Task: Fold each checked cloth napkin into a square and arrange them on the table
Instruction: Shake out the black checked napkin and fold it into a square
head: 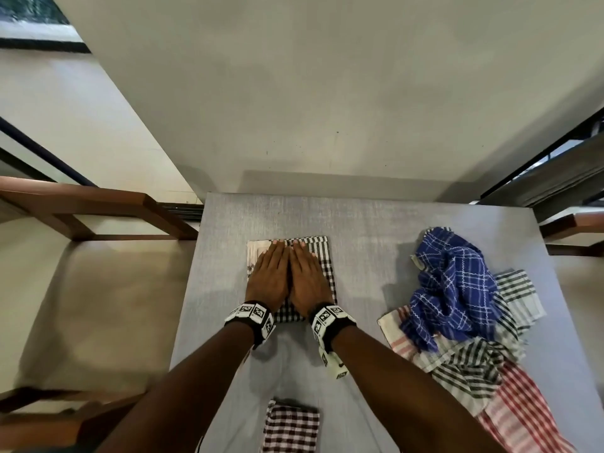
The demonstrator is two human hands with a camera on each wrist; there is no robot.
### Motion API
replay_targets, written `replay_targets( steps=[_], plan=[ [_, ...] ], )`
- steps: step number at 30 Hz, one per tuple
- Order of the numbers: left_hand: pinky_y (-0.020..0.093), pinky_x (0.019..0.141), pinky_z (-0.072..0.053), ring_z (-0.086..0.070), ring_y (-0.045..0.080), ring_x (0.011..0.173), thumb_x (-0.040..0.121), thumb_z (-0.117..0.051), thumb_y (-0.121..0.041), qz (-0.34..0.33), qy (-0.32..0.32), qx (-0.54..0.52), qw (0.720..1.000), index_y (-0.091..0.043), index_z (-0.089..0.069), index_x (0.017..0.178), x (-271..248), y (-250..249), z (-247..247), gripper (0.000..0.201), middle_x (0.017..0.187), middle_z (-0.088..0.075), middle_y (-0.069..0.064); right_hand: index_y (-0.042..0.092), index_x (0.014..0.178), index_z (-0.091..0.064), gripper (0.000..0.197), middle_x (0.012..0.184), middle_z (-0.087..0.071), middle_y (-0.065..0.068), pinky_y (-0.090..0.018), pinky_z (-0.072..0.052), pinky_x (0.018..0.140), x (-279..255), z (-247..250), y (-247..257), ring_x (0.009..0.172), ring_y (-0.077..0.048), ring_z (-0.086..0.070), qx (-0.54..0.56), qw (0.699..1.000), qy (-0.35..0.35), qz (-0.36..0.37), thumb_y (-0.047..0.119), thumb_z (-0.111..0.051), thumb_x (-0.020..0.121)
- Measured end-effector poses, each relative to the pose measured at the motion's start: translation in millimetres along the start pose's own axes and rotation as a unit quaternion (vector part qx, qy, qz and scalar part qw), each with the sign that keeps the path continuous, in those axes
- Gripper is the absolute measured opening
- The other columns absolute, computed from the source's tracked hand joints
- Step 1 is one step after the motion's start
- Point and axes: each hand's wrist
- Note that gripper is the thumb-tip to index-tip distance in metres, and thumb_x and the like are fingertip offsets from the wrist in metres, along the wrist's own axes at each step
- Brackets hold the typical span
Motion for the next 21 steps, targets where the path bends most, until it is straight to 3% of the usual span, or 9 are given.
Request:
replay_targets(
  steps=[2,6,9,12,21],
  plan=[
    [0.04,0.122,-0.013,-0.005,0.019,0.149,0.1,-0.021,-0.028,0.011,0.019,-0.01,1.0,-0.01,-0.015,0.153,7.9,4.5,-10.1,0.056,0.161,-0.012,0.008,0.007,0.157,-0.01,0.066,0.165,-0.006,-0.009,-0.042,-0.01,0.124,10.7,-12.7,-4.4,0.152,-0.021,0.0,-0.011,1.0,0.025,0.003,0.033,-0.035,0.101],
    [0.036,0.122,-0.008,0.0,0.012,0.149,0.101,-0.018,-0.037,0.025,-0.008,-0.014,1.0,-0.018,-0.009,0.155,7.6,14.9,-20.5,0.057,0.162,-0.002,-0.001,0.01,0.157,-0.012,0.061,0.165,-0.005,-0.006,-0.041,-0.01,0.123,12.2,-20.4,-9.9,0.152,-0.018,0.001,-0.054,0.998,0.006,-0.015,0.032,-0.026,0.102],
    [0.038,0.121,-0.01,-0.001,0.013,0.149,0.099,-0.024,-0.039,0.042,-0.033,-0.014,0.998,-0.018,-0.01,0.155,2.8,19.6,-24.1,0.062,0.163,-0.004,0.0,0.01,0.157,-0.015,0.063,0.165,-0.007,-0.006,-0.041,-0.006,0.123,9.3,-11.4,-10.5,0.152,-0.018,0.0,-0.061,0.998,-0.018,-0.01,0.035,-0.029,0.101],
    [0.041,0.121,-0.012,0.001,0.014,0.149,0.097,-0.026,-0.039,0.042,-0.022,-0.02,0.999,-0.017,-0.008,0.155,1.4,20.8,-24.0,0.064,0.163,-0.002,0.0,0.01,0.157,-0.006,0.073,0.165,0.0,-0.007,-0.04,0.001,0.123,5.0,-4.0,-18.1,0.152,-0.018,0.007,-0.048,0.998,-0.017,-0.037,0.046,-0.03,0.099],
    [0.044,0.121,-0.01,0.002,0.022,0.15,0.094,-0.027,-0.045,0.101,-0.017,0.001,0.995,-0.012,-0.006,0.154,-2.3,13.6,-20.6,0.072,0.162,0.002,0.01,0.007,0.157,-0.003,0.076,0.165,0.004,-0.012,-0.045,-0.004,0.124,-7.9,9.1,-48.0,0.152,-0.023,0.007,-0.086,0.989,-0.021,-0.121,0.049,-0.025,0.097]
  ],
)
Point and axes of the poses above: each hand's wrist, its own x-axis towards the middle knuckle, its own z-axis out of the back of the hand, y = z × x
